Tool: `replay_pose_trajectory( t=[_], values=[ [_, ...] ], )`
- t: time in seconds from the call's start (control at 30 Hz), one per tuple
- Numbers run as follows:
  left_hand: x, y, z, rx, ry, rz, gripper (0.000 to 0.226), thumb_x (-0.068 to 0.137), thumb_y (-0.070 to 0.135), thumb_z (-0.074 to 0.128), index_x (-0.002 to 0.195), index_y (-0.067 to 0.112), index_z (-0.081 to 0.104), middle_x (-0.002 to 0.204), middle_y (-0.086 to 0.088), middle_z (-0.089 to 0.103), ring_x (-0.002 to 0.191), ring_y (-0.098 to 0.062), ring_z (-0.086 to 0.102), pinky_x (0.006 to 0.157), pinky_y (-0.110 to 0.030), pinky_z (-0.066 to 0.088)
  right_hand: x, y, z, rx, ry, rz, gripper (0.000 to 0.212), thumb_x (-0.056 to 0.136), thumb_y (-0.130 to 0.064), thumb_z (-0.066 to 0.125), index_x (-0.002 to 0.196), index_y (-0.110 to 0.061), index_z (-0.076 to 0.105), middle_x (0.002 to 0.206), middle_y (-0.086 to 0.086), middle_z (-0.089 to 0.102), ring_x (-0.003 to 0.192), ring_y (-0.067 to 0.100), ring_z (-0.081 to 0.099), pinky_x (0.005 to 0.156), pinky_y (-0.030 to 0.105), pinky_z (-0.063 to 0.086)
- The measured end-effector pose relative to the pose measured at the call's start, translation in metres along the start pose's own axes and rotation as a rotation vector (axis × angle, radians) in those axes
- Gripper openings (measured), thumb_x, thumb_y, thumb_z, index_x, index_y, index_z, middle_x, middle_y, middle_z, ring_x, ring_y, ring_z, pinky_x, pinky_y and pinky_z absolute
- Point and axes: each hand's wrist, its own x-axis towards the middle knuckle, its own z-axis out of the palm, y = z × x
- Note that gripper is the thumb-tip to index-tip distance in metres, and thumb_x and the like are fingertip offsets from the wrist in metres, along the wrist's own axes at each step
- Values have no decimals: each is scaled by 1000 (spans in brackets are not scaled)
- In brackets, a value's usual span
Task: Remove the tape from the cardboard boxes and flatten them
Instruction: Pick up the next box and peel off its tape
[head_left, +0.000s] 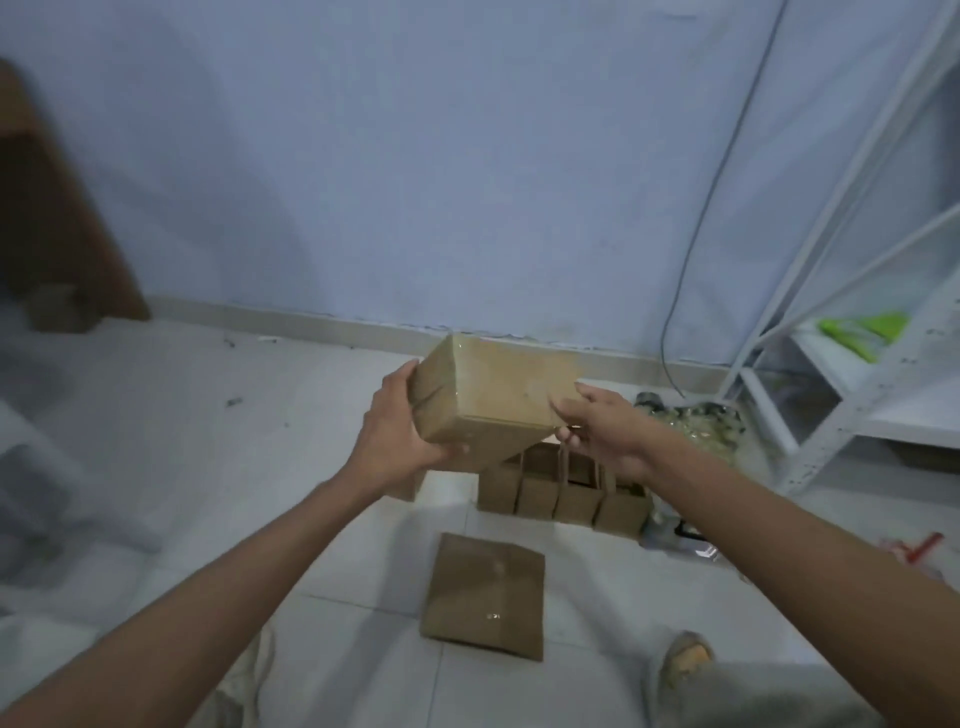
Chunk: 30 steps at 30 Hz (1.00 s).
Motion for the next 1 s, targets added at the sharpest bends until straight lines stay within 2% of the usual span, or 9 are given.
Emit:
replay_pose_trajectory(
  t=[0.13, 0.2, 0.27, 0.33, 0.43, 0.53, 0.7, 0.87, 1.0],
  values=[
    [8, 48, -29, 330, -147, 203, 116, 56, 70, 88, 150, 33, 31, 134, 7, 47, 117, -17, 51, 103, -45, 49, -43, -19, -18, -285, 80, 66, 39, 103, -25, 66, 133, -3, 56, 91, 9, 72, 62, 15, 69, 50, 24, 48],
    [11, 67, -42, 557, -159, 322, 116, 60, 77, 79, 152, 28, 30, 133, 4, 46, 114, -18, 48, 103, -41, 45, -52, -25, -21, -633, 221, 60, 56, 99, -47, 66, 140, -11, 53, 92, 10, 76, 62, 18, 73, 56, 29, 50],
    [12, 79, -56, 743, -137, 414, 118, 59, 84, 70, 153, 26, 27, 133, 3, 44, 116, -20, 46, 105, -41, 41, -57, -32, -20, -1030, 325, -26, 84, 92, -79, 49, 155, -24, 38, 118, 8, 76, 91, 20, 76, 75, 36, 58],
    [13, 82, -66, 863, -103, 486, 119, 56, 87, 66, 152, 25, 30, 132, 0, 46, 118, -23, 48, 106, -43, 39, -67, -40, -14, -1216, 281, -193, 94, 88, -91, 30, 164, -37, 18, 161, -1, 45, 132, 18, 59, 106, 46, 50],
    [2, 81, -60, 891, -98, 562, 121, 57, 88, 63, 153, 19, 39, 130, -5, 51, 118, -27, 51, 106, -48, 39, -79, -49, 12, -1169, -47, -406, 104, 80, -93, 45, 161, -53, -7, 172, -23, 6, 150, 3, 29, 122, 42, 32],
    [-4, 78, -47, 895, -121, 632, 116, 63, 86, 57, 153, 14, 43, 127, -8, 55, 116, -28, 53, 105, -50, 40, -66, -44, 32, -1373, -168, -506, 131, 65, -94, 64, 161, -46, -9, 164, -21, 11, 141, 7, 38, 114, 34, 42],
    [15, 62, -47, 911, -166, 596, 117, 61, 84, 65, 154, 15, 44, 131, -8, 55, 119, -30, 54, 105, -52, 40, -38, -27, 34, -1565, -156, -632, 128, 71, -84, 69, 165, -30, 1, 157, -8, 23, 130, 9, 36, 105, 27, 44],
    [50, 35, -66, 875, -255, 666, 121, 67, 88, 65, 158, 14, 36, 151, -7, 47, 136, -28, 47, 118, -50, 32, -25, -24, 21, -1280, -159, -494, 129, 69, -67, 84, 161, -50, -5, 143, -24, 28, 118, 0, 46, 90, 18, 50],
    [62, 26, -84, 471, -268, 613, 125, 63, 68, 88, 159, 11, 31, 162, -5, 35, 150, -21, 35, 124, -36, 27, -21, -22, 11, -1120, -172, -512, 128, 67, -62, 89, 157, -61, -2, 143, -32, 31, 128, -10, 43, 96, 16, 48]
  ],
)
